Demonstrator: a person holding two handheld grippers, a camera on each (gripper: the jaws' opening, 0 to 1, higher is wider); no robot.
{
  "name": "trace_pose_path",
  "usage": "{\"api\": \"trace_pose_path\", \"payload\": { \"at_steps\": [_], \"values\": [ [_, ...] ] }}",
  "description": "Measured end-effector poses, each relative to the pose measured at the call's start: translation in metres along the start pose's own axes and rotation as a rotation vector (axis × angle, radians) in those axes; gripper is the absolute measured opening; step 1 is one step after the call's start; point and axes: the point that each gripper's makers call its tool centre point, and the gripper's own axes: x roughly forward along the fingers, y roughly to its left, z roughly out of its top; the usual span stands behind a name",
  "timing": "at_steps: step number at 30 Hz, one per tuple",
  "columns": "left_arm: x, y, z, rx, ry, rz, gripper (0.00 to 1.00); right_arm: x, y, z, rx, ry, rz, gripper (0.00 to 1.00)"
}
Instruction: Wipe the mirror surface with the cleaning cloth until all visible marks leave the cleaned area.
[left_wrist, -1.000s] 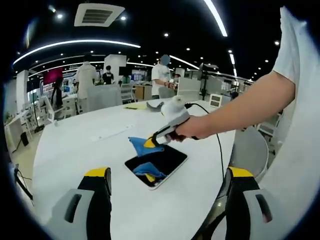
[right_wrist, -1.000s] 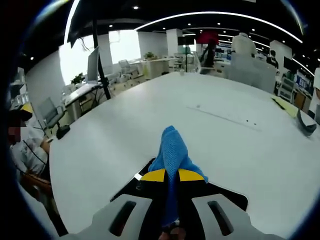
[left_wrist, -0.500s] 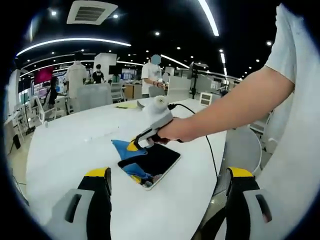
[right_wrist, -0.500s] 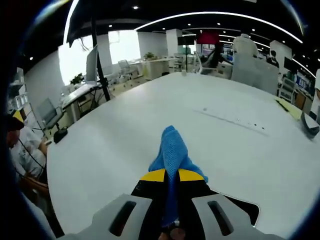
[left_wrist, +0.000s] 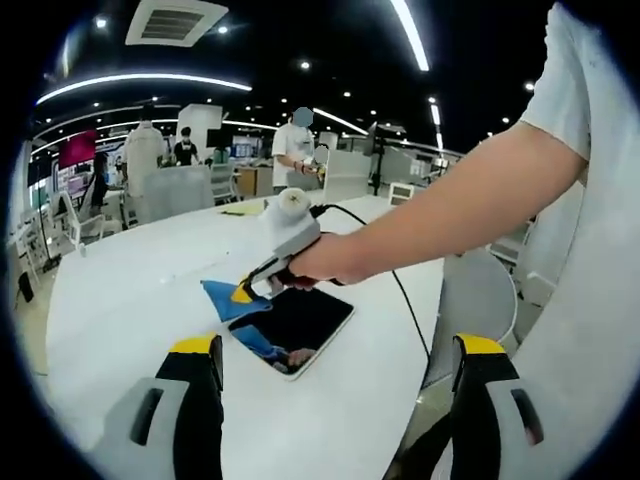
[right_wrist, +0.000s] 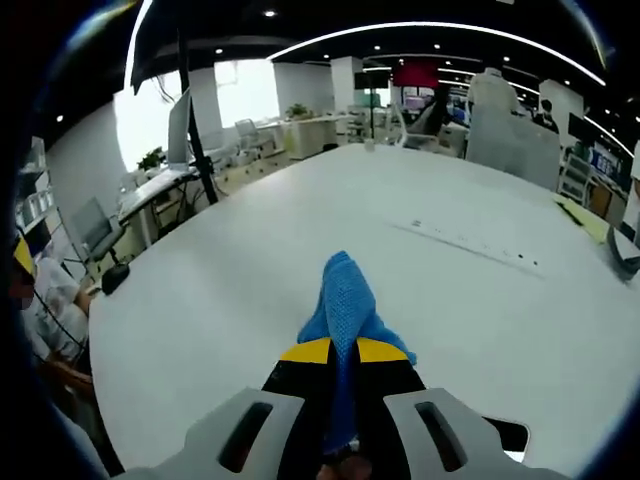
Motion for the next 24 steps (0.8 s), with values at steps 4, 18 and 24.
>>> {"api": "trace_pose_path", "payload": {
  "at_steps": [4, 18, 24],
  "values": [
    [-0.001, 0.003, -0.004, 0.007, 0.01, 0.0, 0.96, 0.006, 0.004, 0.002, 0.004, 0.0, 0.0, 0.02],
    [-0.007, 0.008, -0.011, -0.006, 0.019, -0.015, 0.95, 0.03, 0.008, -0.022, -0.024, 0.082, -0.004, 0.02],
    [-0.008, 0.012, -0.011, -0.011, 0.013, -0.019, 0.95, 0.038, 0.004, -0.028, -0.021, 0.111, -0.02, 0.02]
  ]
}}
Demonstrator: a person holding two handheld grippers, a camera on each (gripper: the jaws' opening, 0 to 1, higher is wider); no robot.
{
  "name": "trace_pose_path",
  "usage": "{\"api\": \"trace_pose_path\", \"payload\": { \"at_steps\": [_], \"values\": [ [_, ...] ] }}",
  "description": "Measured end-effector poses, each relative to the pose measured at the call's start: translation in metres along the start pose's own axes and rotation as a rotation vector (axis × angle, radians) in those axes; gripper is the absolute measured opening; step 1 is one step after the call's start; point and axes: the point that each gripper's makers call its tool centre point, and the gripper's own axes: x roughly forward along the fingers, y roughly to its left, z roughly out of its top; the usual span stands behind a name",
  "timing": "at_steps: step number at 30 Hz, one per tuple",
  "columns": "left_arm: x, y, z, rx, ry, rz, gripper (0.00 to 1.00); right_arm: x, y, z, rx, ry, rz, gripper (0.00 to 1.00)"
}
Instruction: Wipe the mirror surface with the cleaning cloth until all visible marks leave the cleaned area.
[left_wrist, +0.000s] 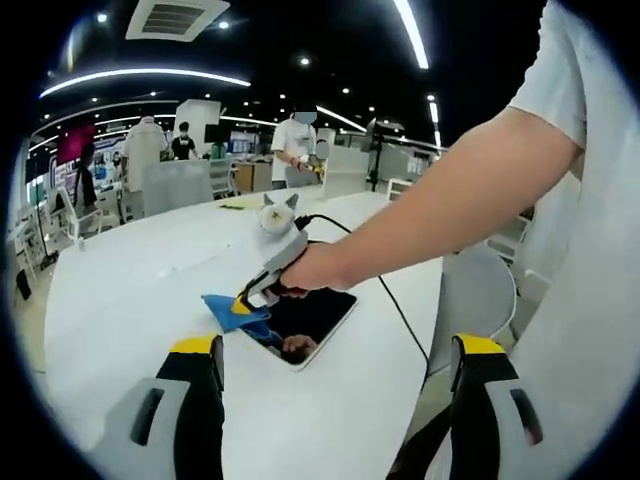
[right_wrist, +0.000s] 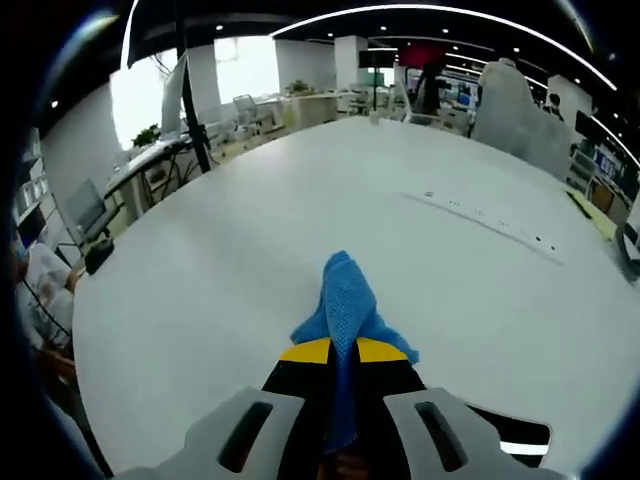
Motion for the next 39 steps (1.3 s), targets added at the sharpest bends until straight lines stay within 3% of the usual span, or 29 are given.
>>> {"api": "trace_pose_path", "payload": {
  "at_steps": [6, 10, 13, 39],
  "values": [
    [-0.001, 0.002, -0.002, -0.005, -0.002, -0.003, 0.94, 0.005, 0.005, -0.012, -0.021, 0.035, 0.005, 0.02],
    [-0.002, 0.002, -0.007, -0.006, 0.006, -0.005, 0.94, 0.005, 0.005, -0.011, -0.006, 0.025, -0.002, 0.02],
    [-0.002, 0.003, -0.008, -0.012, 0.005, -0.005, 0.94, 0.006, 0.005, -0.012, -0.07, 0.027, -0.004, 0.02],
    [0.002, 0.006, 0.0, -0.005, -0.007, 0.002, 0.93, 0.003, 0.004, -0.016, -0.065, 0.021, -0.012, 0.02]
  ]
}}
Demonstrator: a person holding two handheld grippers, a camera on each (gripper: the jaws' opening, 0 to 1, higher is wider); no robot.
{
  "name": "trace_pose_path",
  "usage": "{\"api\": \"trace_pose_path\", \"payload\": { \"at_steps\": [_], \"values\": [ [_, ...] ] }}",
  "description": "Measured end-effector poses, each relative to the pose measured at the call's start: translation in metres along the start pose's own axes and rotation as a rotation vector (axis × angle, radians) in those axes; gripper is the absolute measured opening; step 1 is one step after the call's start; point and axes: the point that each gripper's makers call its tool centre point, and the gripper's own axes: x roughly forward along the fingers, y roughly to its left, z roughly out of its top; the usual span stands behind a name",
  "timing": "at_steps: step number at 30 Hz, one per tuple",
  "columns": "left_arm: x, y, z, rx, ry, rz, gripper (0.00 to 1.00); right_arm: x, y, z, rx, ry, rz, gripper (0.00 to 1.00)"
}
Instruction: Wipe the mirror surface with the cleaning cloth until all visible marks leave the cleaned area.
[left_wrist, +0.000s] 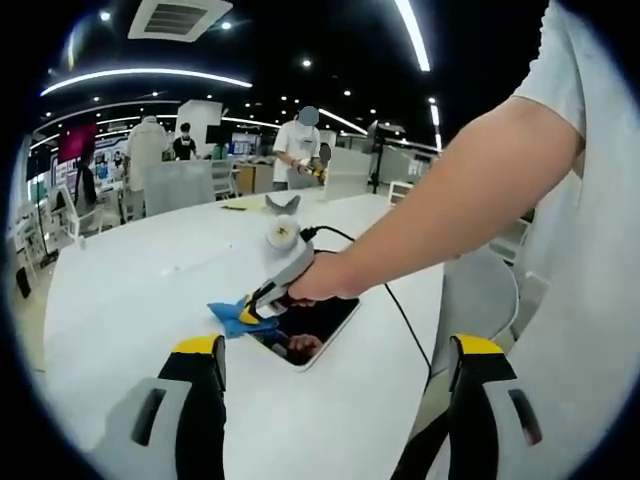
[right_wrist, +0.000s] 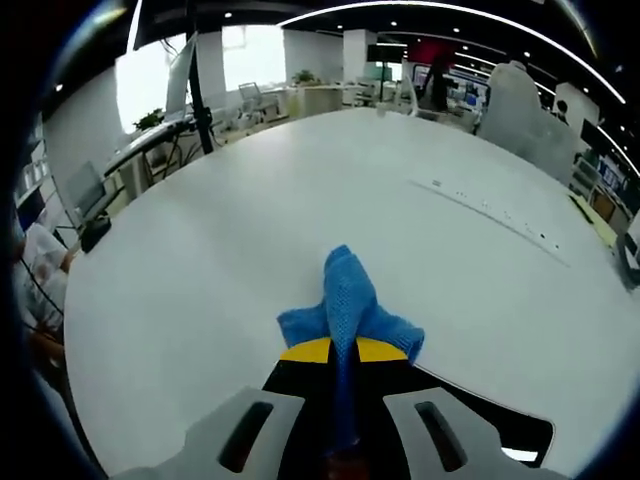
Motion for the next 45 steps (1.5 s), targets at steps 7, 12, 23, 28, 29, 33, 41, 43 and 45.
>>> {"api": "trace_pose_path", "payload": {
  "at_steps": [7, 12, 23, 28, 29, 33, 41, 43, 45],
  "values": [
    [0.004, -0.005, -0.001, 0.0, 0.0, -0.008, 0.93, -0.001, -0.002, -0.001, -0.009, -0.001, -0.002, 0.02],
    [0.006, -0.007, -0.001, -0.002, -0.002, -0.009, 0.93, -0.005, -0.005, -0.006, -0.007, 0.001, -0.005, 0.02],
    [0.01, -0.012, 0.001, 0.001, -0.005, -0.009, 0.92, -0.012, -0.013, -0.013, -0.005, 0.006, -0.008, 0.02],
    [0.011, -0.013, 0.001, 0.001, -0.005, -0.002, 0.91, -0.014, -0.016, -0.016, -0.013, 0.01, -0.011, 0.02],
    [0.012, -0.013, 0.001, 0.001, -0.005, 0.0, 0.91, -0.015, -0.017, -0.016, -0.013, 0.012, -0.012, 0.02],
    [0.014, -0.015, 0.003, 0.0, -0.007, 0.001, 0.91, -0.019, -0.021, -0.02, -0.014, 0.017, -0.014, 0.02],
    [0.023, -0.022, 0.006, -0.002, -0.01, -0.002, 0.91, -0.028, -0.035, -0.03, -0.024, 0.035, -0.021, 0.02],
    [0.025, -0.024, 0.007, 0.0, -0.01, -0.004, 0.91, -0.03, -0.038, -0.033, -0.021, 0.036, -0.027, 0.02],
    [0.027, -0.026, 0.007, -0.002, -0.01, -0.003, 0.91, -0.032, -0.041, -0.036, -0.018, 0.036, -0.031, 0.02]
  ]
}}
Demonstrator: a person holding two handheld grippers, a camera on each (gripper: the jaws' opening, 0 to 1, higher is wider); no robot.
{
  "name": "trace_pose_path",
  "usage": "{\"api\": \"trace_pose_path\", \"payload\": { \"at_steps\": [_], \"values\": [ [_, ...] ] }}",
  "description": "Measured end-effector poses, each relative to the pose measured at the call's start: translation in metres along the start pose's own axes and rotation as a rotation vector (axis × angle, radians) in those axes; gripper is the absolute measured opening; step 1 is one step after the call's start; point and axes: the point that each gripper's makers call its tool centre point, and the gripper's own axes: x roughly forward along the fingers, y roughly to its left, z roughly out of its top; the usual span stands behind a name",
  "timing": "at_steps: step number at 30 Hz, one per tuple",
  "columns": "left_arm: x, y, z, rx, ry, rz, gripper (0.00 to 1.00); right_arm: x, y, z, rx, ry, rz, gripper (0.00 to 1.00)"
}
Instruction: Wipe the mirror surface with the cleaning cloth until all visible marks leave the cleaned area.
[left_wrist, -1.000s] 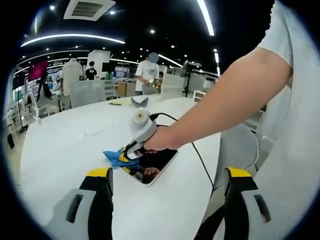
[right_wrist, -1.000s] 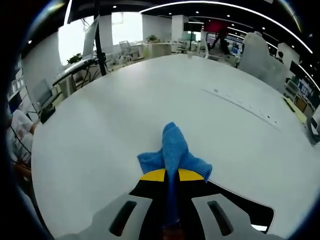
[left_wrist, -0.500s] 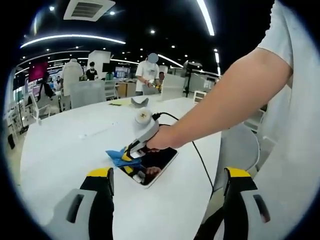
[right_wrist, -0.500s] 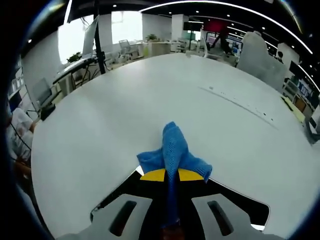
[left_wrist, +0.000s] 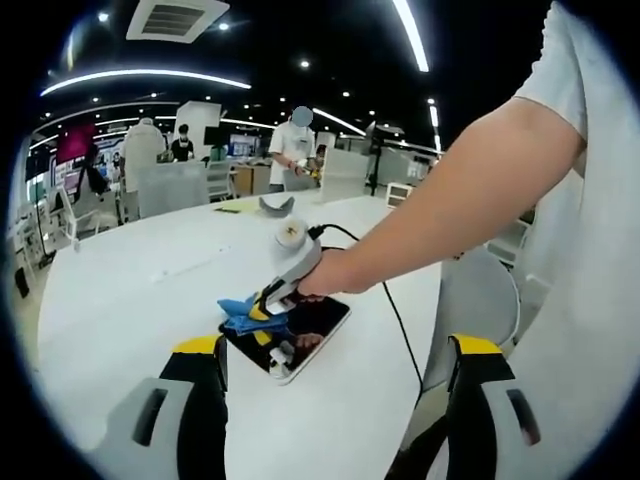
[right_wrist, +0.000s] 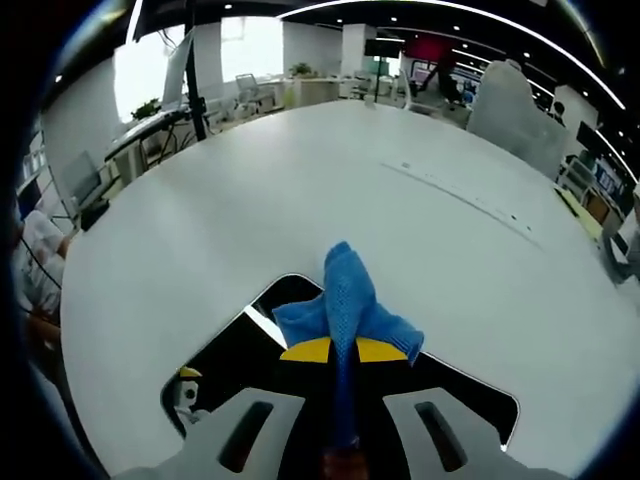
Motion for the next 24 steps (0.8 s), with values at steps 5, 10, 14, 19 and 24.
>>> {"api": "trace_pose_path", "payload": {
  "at_steps": [5, 10, 14, 19, 24],
  "values": [
    [0.006, -0.007, 0.002, 0.003, 0.002, -0.007, 0.91, -0.007, -0.01, -0.008, 0.011, 0.002, -0.009, 0.02],
    [0.011, -0.01, 0.005, 0.004, 0.0, -0.007, 0.91, -0.012, -0.017, -0.014, 0.017, 0.004, -0.015, 0.02],
    [0.015, -0.014, 0.007, 0.006, 0.0, -0.005, 0.91, -0.016, -0.023, -0.02, 0.021, 0.006, -0.019, 0.02],
    [0.019, -0.018, 0.007, -0.005, -0.001, -0.002, 0.91, -0.021, -0.03, -0.026, 0.026, 0.004, -0.021, 0.02],
    [0.023, -0.025, 0.01, -0.009, -0.006, -0.006, 0.93, -0.026, -0.035, -0.031, 0.03, 0.004, -0.024, 0.02]
  ]
}}
